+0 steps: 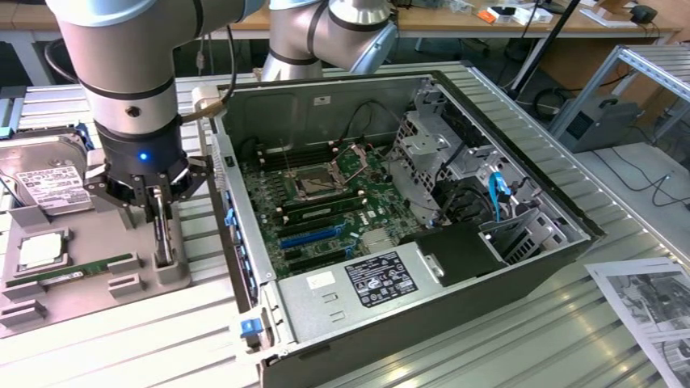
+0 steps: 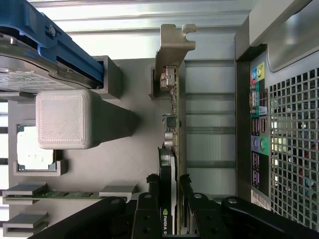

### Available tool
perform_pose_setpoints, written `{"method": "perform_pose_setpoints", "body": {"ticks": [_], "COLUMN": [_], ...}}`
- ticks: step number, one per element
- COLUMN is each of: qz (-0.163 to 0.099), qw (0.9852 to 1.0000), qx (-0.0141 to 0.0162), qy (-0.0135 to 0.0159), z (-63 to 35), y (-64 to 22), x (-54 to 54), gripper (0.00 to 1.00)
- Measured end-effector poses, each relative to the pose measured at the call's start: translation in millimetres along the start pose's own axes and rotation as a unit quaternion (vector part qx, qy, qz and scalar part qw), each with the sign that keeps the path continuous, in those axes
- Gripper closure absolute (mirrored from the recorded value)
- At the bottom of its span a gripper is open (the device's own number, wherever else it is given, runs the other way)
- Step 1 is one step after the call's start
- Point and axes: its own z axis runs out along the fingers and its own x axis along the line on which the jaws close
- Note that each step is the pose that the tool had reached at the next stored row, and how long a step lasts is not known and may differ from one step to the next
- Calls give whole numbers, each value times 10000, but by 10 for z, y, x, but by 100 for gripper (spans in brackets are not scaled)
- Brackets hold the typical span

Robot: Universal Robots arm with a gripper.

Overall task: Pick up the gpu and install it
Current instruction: 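Pick up the gpu and move the gpu toward the slot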

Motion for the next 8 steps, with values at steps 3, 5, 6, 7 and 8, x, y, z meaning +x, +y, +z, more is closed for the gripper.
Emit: {"method": "perform_pose_setpoints", "body": {"ticks": [3,5,6,7,8], "qz": [0,0,0,0,0], "qw": [10000,10000,10000,10000,10000], "qx": [1,2,2,2,2], "qy": [2,2,2,2,2], "z": [-2,-24,-34,-44,-51], "y": [0,2,3,4,5], "x": [0,2,3,3,4], "gripper": [73,73,73,73,73]}}
